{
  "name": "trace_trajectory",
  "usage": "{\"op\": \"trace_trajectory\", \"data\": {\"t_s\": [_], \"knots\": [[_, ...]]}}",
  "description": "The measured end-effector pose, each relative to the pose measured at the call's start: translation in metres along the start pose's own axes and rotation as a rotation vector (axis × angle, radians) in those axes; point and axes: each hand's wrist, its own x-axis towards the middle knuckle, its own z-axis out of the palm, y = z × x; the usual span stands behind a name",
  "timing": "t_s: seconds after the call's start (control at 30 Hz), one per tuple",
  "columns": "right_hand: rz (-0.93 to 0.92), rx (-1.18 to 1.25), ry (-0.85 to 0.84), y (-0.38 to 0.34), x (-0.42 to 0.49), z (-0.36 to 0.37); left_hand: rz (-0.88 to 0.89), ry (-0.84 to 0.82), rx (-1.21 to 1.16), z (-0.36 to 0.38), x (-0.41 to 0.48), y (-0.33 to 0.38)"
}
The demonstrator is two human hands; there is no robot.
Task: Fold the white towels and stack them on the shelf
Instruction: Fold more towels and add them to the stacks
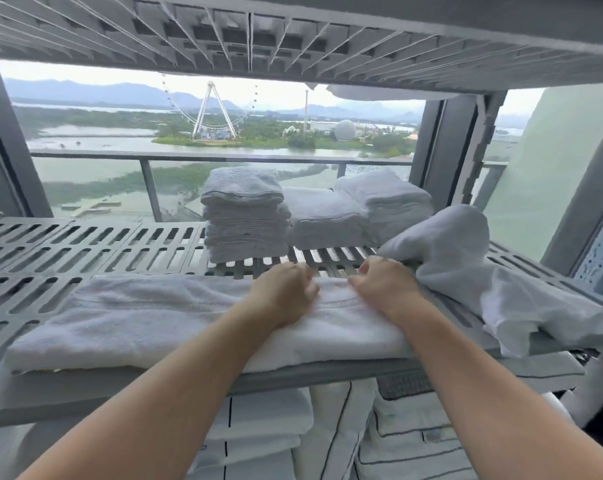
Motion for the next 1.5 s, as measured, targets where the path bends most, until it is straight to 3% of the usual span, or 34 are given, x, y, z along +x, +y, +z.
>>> {"op": "trace_trajectory", "data": {"t_s": [0.17,0.33,0.53,0.6,0.67,0.73,0.97,1.03,1.17,1.5], "knots": [[-0.009,0.149,-0.143,0.024,0.011,-0.008,-0.021,0.076,-0.012,0.004,0.006,0.013],[0.068,0.669,-0.374,0.036,0.008,-0.019,-0.073,0.072,-0.057,0.004,0.012,0.035],[-0.063,0.762,-0.486,0.041,0.013,-0.030,0.091,0.199,0.039,0.012,0.000,0.063],[-0.088,0.782,-0.427,0.040,0.014,-0.030,0.101,0.111,0.088,0.021,-0.005,0.068],[-0.087,0.809,-0.374,0.040,0.015,-0.029,0.052,-0.095,0.154,0.032,-0.009,0.068],[-0.081,0.826,-0.346,0.038,0.017,-0.028,0.048,-0.179,0.184,0.038,-0.009,0.065],[-0.085,0.735,-0.181,0.025,0.015,-0.006,0.115,-0.239,0.215,0.042,-0.008,0.062],[-0.093,0.714,-0.146,0.029,0.014,-0.003,0.121,-0.182,0.229,0.039,-0.008,0.065],[-0.014,0.742,-0.199,0.041,0.016,-0.009,0.245,0.107,0.377,0.033,-0.013,0.077],[-0.053,0.413,-0.330,0.051,0.023,-0.024,0.153,0.260,0.262,0.039,-0.021,0.088]]}}
